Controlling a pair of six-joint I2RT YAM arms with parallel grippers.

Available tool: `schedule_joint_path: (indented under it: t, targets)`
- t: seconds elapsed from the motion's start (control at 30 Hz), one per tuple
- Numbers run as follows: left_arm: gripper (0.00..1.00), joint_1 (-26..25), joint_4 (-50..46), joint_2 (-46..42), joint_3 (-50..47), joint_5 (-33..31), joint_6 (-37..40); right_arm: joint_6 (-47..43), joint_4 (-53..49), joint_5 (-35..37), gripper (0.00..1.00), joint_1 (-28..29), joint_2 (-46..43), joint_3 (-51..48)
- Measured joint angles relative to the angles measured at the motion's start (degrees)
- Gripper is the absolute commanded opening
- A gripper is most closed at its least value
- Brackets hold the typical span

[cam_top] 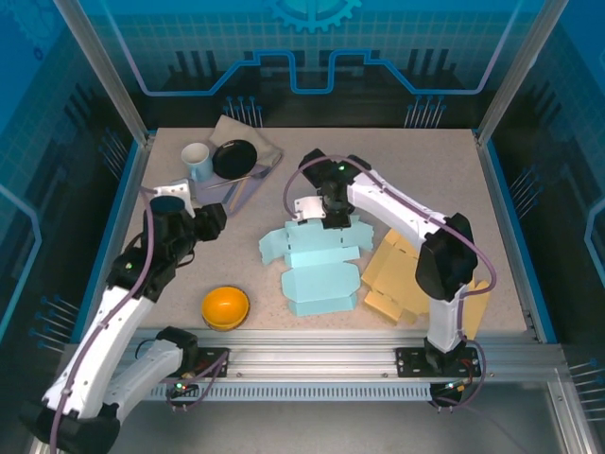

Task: Fold the paper box

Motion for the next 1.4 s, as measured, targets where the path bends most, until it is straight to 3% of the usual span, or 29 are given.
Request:
schedule_joint_path:
  t: [0.2,0.4,0.57,0.77,1.07,1.3,1.4]
  targets:
    - [0.50,0.0,5.4,11.2,-5.4,1.3,-5.7,-2.3,17.6,3.0,0.00,-1.7,-3.4,-15.1]
    - [0.48,-0.1,12.9,15.8,-11.0,5.8,-8.4,-4.8,34.2,4.7,0.00,-2.7,-12.3,-27.0]
    - [0.48,-2.1,19.0,17.1,-13.6,9.1,-7.1,-9.1,52.0,5.2,0.00,-2.7,-18.5,-38.3]
    - [0.46,-5.3,23.3,19.2,-14.1,9.7,-1.5,-15.0,68.7,5.4,0.00,-2.5,-18.9,-46.6]
    - [0.42,-7.6,28.7,18.8,-18.9,9.4,3.5,-19.6,84.9,5.2,0.00,-1.6,-19.4,-55.4]
    - [0.41,-7.7,30.5,7.4,-24.4,5.2,4.2,-20.8,92.8,5.6,0.00,-1.6,-19.4,-59.5]
    - [0.40,-7.7,32.2,8.2,-24.7,4.9,4.2,-21.0,93.9,5.5,0.00,-1.6,-19.4,-60.1]
